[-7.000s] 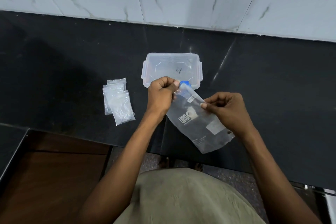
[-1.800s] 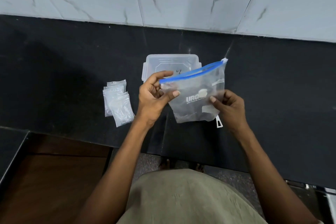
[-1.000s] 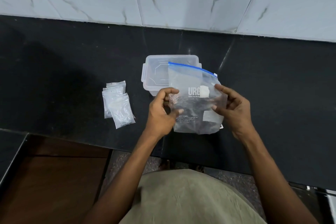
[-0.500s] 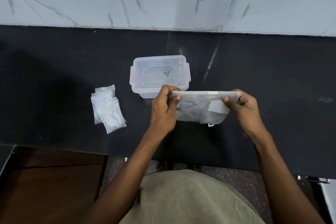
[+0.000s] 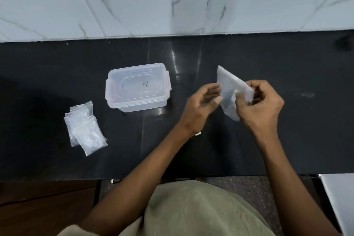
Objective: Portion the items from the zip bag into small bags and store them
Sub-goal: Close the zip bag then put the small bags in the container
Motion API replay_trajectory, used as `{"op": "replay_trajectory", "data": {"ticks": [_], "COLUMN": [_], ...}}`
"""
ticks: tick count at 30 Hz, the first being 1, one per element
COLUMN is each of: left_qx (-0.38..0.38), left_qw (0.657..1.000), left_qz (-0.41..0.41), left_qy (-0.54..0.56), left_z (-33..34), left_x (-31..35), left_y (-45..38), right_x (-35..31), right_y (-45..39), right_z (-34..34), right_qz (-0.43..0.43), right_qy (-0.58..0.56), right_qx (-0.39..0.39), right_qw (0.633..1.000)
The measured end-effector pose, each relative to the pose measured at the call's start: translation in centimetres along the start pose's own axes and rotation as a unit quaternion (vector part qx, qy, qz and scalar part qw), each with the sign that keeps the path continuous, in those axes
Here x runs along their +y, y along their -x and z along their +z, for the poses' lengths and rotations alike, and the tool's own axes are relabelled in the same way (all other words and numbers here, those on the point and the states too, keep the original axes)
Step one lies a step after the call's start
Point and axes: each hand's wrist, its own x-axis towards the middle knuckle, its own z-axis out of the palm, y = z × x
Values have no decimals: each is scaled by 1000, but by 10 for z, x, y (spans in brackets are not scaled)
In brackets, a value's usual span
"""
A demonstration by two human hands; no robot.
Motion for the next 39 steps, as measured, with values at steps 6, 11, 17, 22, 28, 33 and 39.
{"op": "replay_trajectory", "data": {"ticks": [6,11,17,22,28,33,39], "left_qx": [-13,84,90,140,-90,-172,-179], "left_qw": [966,949,914,949,833,772,797], "left_qz": [-162,-242,-326,-196,84,17,-18], "left_qy": [202,182,224,-202,-539,-611,-577], "left_z": [33,29,42,55,56,53,45], "left_x": [-21,-43,-52,-58,-66,-97,-106], "left_y": [-27,-47,-76,-84,-77,-70,-71], "right_x": [22,50,95,125,138,139,140], "right_y": [-8,-11,-24,-22,-9,-5,-6], "right_z": [11,8,18,37,55,57,57], "right_qz": [79,-21,-22,18,35,31,20], "right_qy": [-79,49,290,344,349,356,358], "right_qx": [-194,-157,-265,-296,-269,-254,-254], "right_qw": [975,986,919,891,897,899,898]}}
